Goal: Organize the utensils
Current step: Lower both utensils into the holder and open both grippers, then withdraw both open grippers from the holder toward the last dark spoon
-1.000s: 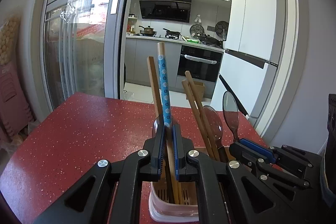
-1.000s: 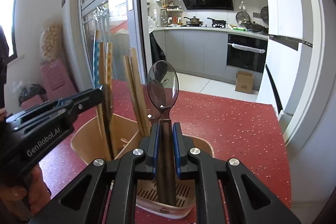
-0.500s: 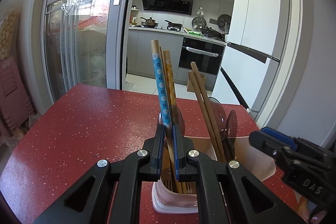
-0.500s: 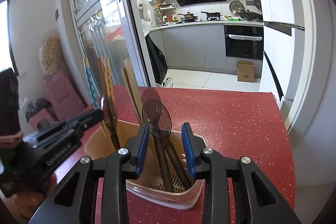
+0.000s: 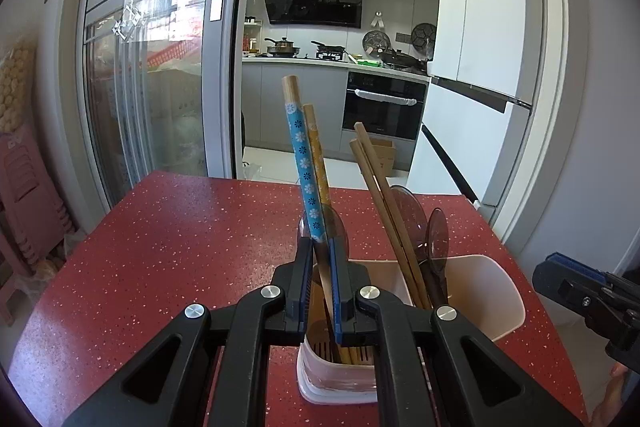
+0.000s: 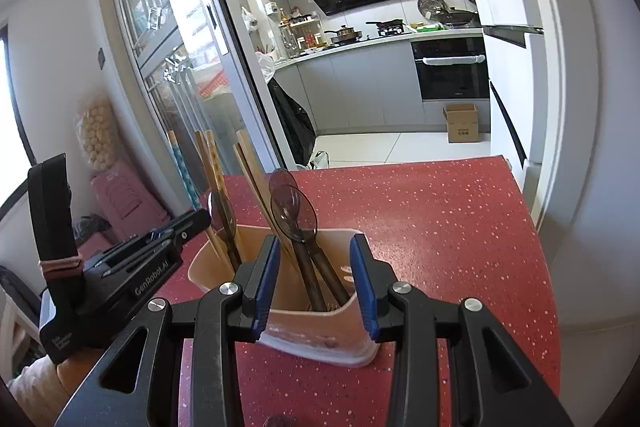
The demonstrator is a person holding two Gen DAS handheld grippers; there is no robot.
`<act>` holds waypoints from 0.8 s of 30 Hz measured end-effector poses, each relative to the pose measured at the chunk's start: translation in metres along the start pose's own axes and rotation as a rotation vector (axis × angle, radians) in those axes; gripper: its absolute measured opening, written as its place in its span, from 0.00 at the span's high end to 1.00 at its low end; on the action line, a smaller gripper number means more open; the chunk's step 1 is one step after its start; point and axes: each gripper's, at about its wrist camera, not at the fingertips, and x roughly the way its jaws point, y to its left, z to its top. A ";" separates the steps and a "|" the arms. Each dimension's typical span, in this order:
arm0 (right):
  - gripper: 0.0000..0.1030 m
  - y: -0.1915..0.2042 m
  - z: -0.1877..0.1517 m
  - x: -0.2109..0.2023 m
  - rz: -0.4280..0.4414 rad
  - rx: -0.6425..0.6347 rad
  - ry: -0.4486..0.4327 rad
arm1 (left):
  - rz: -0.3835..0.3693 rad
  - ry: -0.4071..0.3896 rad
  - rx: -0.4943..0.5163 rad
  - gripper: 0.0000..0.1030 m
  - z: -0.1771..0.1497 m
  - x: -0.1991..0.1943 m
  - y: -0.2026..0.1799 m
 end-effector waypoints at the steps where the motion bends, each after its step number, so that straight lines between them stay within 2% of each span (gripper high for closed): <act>1: 0.61 -0.001 -0.001 -0.002 -0.002 0.003 0.000 | -0.001 -0.002 0.005 0.64 0.000 -0.001 -0.001; 12: 0.61 -0.009 -0.013 -0.018 -0.015 0.039 0.006 | 0.001 0.002 0.032 0.64 0.000 -0.003 -0.004; 13: 0.61 -0.009 -0.015 -0.019 -0.016 0.042 0.006 | 0.006 0.003 0.035 0.47 0.000 -0.003 -0.004; 15: 0.61 -0.010 -0.016 -0.021 -0.014 0.047 0.005 | 0.026 -0.001 0.028 0.00 0.001 -0.005 -0.003; 17: 0.61 -0.010 -0.017 -0.022 -0.014 0.049 0.006 | 0.031 -0.041 0.028 0.00 0.001 -0.011 -0.004; 23: 0.61 -0.012 -0.021 -0.025 -0.015 0.061 0.010 | 0.030 -0.034 0.036 0.00 0.003 -0.017 -0.005; 24: 0.57 -0.012 -0.022 -0.026 -0.015 0.063 0.012 | 0.035 -0.034 0.038 0.00 0.003 -0.019 -0.005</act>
